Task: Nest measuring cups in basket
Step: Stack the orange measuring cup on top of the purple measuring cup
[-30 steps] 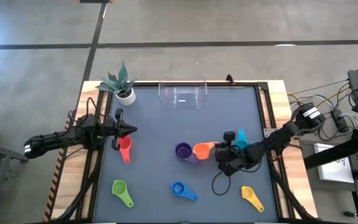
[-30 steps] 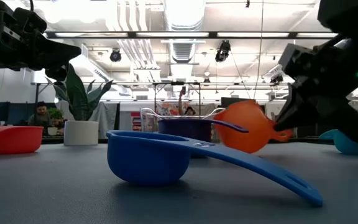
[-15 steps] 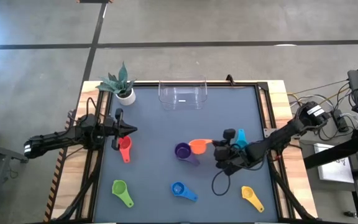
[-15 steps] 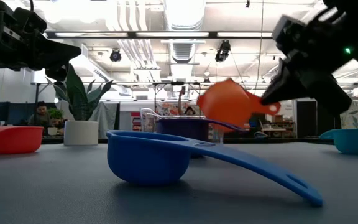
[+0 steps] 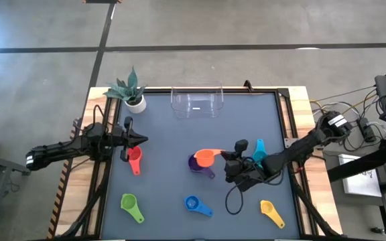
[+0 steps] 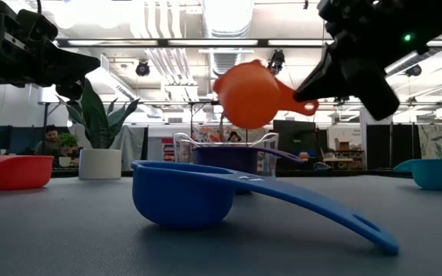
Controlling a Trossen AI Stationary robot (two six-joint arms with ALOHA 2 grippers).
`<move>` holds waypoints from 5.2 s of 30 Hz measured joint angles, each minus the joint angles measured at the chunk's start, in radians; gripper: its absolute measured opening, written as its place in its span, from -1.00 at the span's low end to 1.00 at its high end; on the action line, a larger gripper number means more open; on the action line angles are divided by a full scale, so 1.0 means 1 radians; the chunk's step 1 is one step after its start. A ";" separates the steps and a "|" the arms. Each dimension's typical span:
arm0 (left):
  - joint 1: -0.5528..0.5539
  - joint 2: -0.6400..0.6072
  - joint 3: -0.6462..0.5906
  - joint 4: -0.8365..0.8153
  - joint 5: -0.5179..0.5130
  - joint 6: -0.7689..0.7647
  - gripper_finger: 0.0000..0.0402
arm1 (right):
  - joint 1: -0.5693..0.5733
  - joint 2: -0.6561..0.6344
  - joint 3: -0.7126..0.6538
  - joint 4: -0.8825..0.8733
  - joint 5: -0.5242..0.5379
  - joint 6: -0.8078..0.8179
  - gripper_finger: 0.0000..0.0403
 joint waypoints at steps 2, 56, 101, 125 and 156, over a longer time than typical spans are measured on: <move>0.000 0.000 0.000 0.000 0.000 0.000 -0.99 | 0.000 0.038 0.000 0.061 0.010 -0.051 -0.96; 0.000 0.000 0.000 0.000 0.000 0.000 -0.99 | -0.055 -0.046 0.069 -0.157 -0.150 0.119 -0.13; 0.000 0.000 0.000 -0.001 0.000 0.000 -0.99 | -0.457 0.068 0.071 -0.095 -0.722 0.033 -0.21; 0.000 0.000 0.000 0.000 0.000 0.000 -0.99 | -0.367 -0.030 0.093 -0.177 -0.793 0.133 -0.21; -0.046 0.072 0.001 0.249 0.104 -0.185 -0.99 | -0.486 -0.047 0.052 -0.177 -0.736 0.051 -0.21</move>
